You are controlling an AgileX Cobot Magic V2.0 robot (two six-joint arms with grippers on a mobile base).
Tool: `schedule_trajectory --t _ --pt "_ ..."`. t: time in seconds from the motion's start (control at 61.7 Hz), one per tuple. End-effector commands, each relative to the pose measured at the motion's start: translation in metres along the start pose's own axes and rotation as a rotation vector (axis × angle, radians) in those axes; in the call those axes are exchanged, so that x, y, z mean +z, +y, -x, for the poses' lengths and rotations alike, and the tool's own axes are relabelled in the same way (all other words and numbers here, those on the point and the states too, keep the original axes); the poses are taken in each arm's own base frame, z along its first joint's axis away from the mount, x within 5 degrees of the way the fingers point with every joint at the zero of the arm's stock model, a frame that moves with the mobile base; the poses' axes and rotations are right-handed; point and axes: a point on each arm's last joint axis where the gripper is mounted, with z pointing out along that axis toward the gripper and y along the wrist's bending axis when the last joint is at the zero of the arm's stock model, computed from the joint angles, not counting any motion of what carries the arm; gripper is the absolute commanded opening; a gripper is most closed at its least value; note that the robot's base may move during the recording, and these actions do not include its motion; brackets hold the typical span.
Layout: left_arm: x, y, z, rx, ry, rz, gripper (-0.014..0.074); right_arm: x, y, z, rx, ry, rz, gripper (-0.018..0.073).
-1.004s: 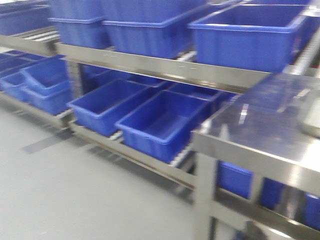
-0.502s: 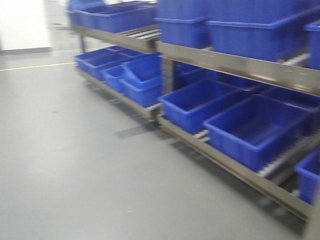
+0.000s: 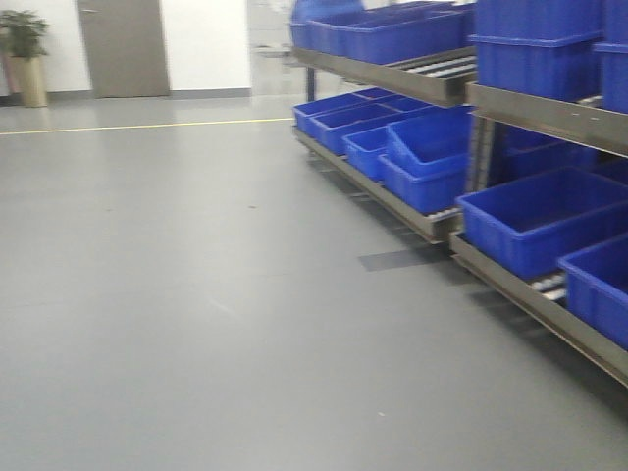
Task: Sort and place red and blue blocks on shelf
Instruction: 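Drive the base away from the table while holding both cubes, then drive the base down the aisle to the shelf of blue bins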
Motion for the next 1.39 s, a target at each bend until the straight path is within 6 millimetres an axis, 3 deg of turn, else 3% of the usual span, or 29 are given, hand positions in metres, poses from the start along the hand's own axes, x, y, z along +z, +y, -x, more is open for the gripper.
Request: schedule_trajectory --t 0.0,1.377 --pt "-0.0013 0.0000 0.0183 0.000 -0.116 0.008 0.0124 -0.0011 -0.0001 0.0170 -0.008 -0.109 -0.005 0.0045" --pt "-0.0013 0.0000 0.0183 0.000 -0.116 0.008 0.0124 -0.0011 -0.0001 0.0170 -0.008 -0.109 -0.005 0.0045"
